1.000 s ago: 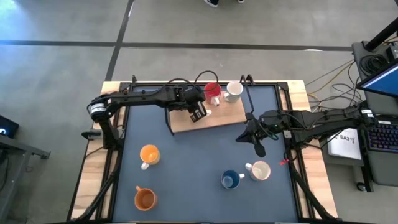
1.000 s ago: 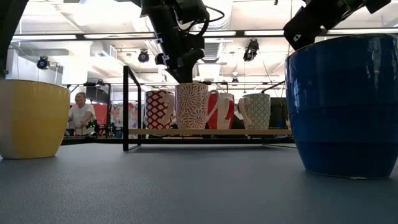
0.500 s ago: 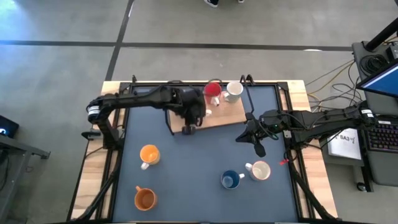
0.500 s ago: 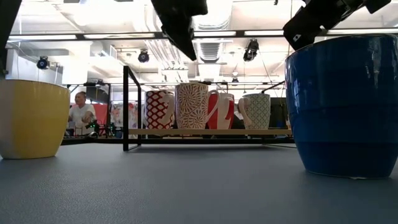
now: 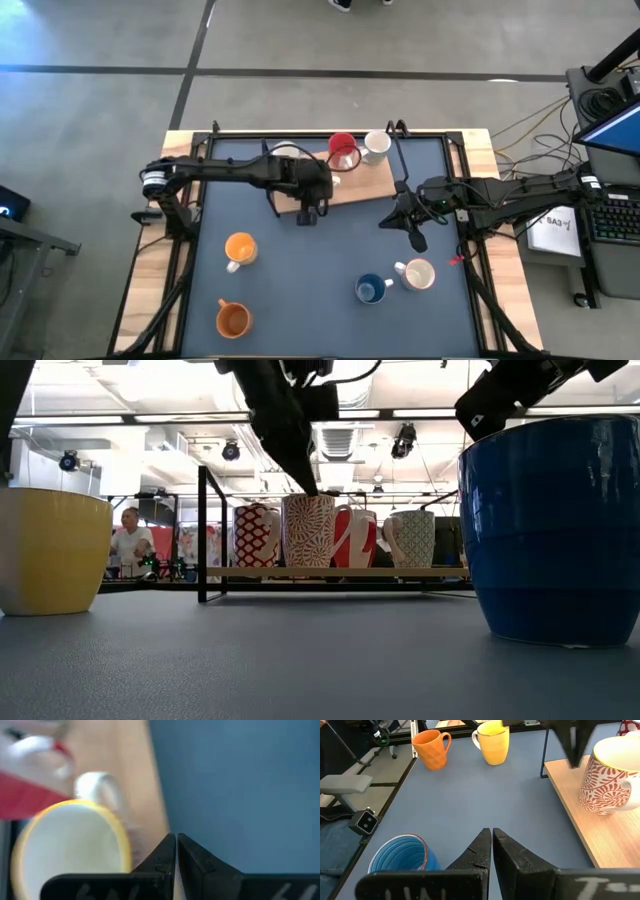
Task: Place coffee mugs
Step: Put the orange patterned mug on the shelf
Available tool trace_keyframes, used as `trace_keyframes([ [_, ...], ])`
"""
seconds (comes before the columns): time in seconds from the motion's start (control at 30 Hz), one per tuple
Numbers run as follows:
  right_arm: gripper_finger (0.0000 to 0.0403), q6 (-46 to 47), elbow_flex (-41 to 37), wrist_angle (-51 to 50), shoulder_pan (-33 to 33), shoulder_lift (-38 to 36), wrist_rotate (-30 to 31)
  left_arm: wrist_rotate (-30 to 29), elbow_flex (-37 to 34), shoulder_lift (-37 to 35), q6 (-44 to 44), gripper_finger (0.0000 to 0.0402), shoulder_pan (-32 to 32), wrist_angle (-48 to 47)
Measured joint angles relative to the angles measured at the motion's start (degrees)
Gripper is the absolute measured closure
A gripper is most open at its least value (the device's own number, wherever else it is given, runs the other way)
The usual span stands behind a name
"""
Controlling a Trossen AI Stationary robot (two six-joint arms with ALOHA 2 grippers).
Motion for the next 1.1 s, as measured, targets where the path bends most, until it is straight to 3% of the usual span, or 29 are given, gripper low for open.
trace_keyframes([
  [0.13,0.0394,0.0,0.0,0.1,0.0,0.0,0.0,-4.6,-0.6,0.0,-0.4,0.0401,0.9,0.8],
  [0.67,0.0394,0.0,0.0,0.1,0.0,0.0,1.4,-5.3,-3.4,0.1,0.5,0.0402,5.7,6.3],
  [0.83,0.0394,0.0,0.0,0.1,0.0,0.0,1.4,-10.6,-3.4,0.1,0.5,0.0402,6.5,5.9],
  [1.1,0.0394,0.0,0.0,0.1,0.0,0.0,1.5,-12.0,-3.4,0.1,0.5,0.0402,7.2,4.8],
])
